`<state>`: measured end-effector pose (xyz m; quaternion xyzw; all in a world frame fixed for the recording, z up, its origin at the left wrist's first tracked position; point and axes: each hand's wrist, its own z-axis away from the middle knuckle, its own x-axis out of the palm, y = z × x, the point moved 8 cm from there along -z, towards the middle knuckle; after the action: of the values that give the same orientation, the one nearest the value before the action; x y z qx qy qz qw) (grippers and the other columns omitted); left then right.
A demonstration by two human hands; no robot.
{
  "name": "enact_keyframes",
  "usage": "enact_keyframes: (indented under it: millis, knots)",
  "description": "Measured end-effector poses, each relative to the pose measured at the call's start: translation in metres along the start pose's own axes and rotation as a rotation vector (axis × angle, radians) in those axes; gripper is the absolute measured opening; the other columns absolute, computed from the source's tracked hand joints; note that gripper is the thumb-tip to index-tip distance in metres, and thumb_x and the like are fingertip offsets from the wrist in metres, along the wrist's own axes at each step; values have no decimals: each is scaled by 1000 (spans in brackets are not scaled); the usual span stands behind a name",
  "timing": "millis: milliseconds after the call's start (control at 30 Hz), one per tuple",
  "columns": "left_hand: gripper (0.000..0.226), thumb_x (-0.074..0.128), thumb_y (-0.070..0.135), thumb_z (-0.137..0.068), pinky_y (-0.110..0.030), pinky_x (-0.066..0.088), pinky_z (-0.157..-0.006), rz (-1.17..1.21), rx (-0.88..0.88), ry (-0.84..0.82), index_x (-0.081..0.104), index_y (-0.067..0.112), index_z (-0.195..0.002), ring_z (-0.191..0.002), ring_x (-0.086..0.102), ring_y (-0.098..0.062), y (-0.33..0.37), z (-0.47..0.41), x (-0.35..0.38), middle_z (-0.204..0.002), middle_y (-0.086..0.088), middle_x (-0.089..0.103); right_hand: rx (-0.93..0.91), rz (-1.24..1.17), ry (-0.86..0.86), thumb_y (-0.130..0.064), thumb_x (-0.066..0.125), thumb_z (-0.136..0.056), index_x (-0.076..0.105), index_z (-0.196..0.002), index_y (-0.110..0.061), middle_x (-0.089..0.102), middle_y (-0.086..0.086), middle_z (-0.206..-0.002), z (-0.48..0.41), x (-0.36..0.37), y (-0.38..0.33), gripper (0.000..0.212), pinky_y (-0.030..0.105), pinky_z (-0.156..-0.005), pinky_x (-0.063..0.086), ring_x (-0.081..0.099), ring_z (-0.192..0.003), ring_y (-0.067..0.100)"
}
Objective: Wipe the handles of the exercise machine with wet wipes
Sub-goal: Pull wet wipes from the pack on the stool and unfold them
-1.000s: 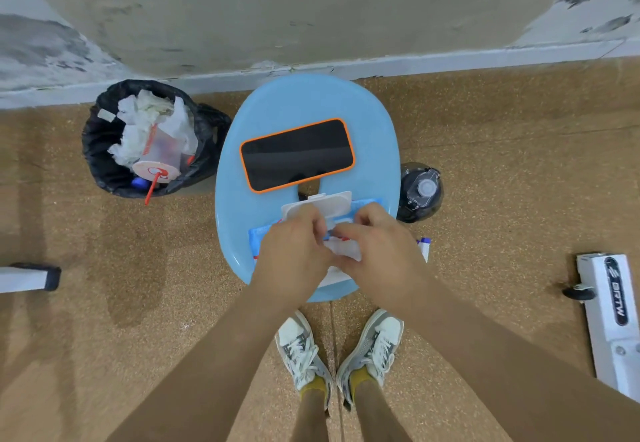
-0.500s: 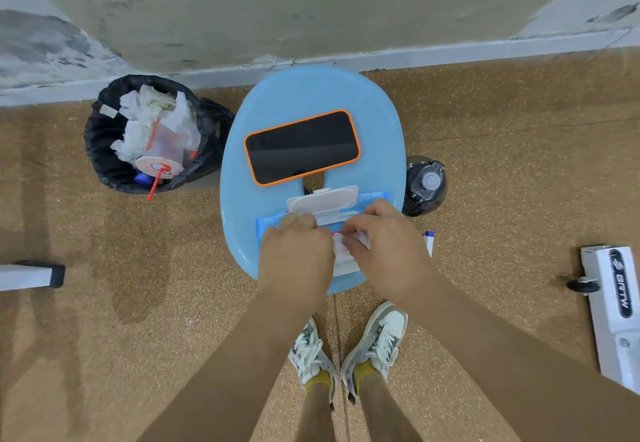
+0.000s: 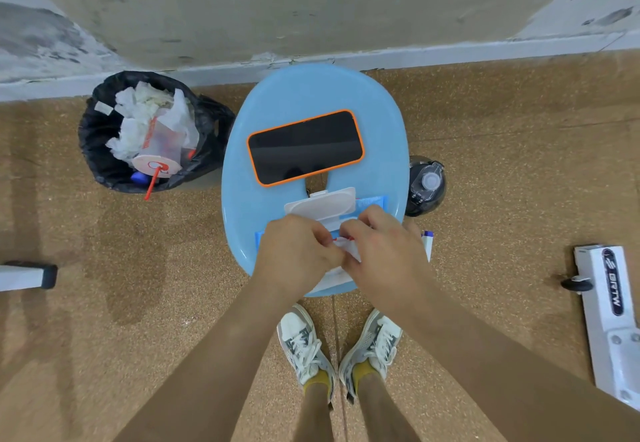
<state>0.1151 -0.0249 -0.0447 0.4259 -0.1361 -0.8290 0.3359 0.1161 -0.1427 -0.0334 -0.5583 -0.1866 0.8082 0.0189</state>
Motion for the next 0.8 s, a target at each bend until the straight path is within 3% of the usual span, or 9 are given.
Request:
enact_keyframes:
  millis: [100,233,333,433,533,600,667,733,800]
  knots:
    - [17,67,18,-65,-15,32,-48,304,-82,-91,62,16,-49,-46,36,-6,-2,4,-5,-44,7,44,23,-44,-30,-27,71,-71,66,-88,-21,57,2,-84,-3,1,1,19,37,-68,40,63,-73,27]
    - [18,60,10,-78,-15,36,-51,546,-139,-146,67,11,-61,-55,43,-6,-2,7,-12,-58,6,51,80,-166,-100,-30,62,-79,65,-101,-26,56,0,-95,-8,4,7,23,38,-75,46,62,-84,26]
    - [28,54,23,-86,-22,32,-52,537,-137,-108,57,9,-61,-53,38,-8,-11,6,-13,-54,5,43,58,-357,-65,-30,67,-82,64,-106,-27,52,-5,-98,-3,-6,4,24,33,-73,47,59,-77,17]
    - [48,61,47,-81,-33,44,-72,726,-64,-151,61,0,-92,-75,54,-15,-13,9,-11,-78,-14,59,90,-546,4,-20,68,-84,70,-89,-20,63,-3,-84,-3,-13,4,6,24,-69,44,58,-72,12]
    - [44,82,26,-69,-11,45,-70,620,61,-178,59,20,-106,-79,58,0,-8,14,-9,-91,9,66,350,-924,-96,-16,61,-90,72,-83,-12,65,0,-71,-7,-2,18,14,18,-61,44,54,-60,4]
    - [31,76,15,-76,-9,43,-67,517,73,-28,64,26,-102,-70,57,7,-13,13,-15,-86,13,68,452,-970,-176,-19,54,-94,68,-79,-5,53,0,-62,-7,5,25,25,19,-55,38,43,-54,3]
    - [4,69,20,-84,-15,43,-59,591,12,93,71,19,-87,-60,57,4,-22,10,-20,-71,8,70,446,-897,-192,-22,53,-94,63,-85,-3,49,4,-69,-8,4,25,23,24,-58,37,41,-61,10]
    - [21,67,29,-85,-25,41,-52,603,-3,131,71,11,-74,-53,51,-4,-23,6,-19,-59,0,64,348,-876,-152,-23,63,-87,60,-100,-15,51,0,-86,-9,-6,14,16,19,-63,41,47,-69,12]
    - [26,68,29,-84,-23,34,-50,616,12,123,68,8,-69,-48,42,-6,-19,4,-16,-51,5,54,206,-749,-140,-31,72,-77,59,-110,-29,54,-6,-100,-10,-17,-1,36,16,-73,44,53,-82,9]
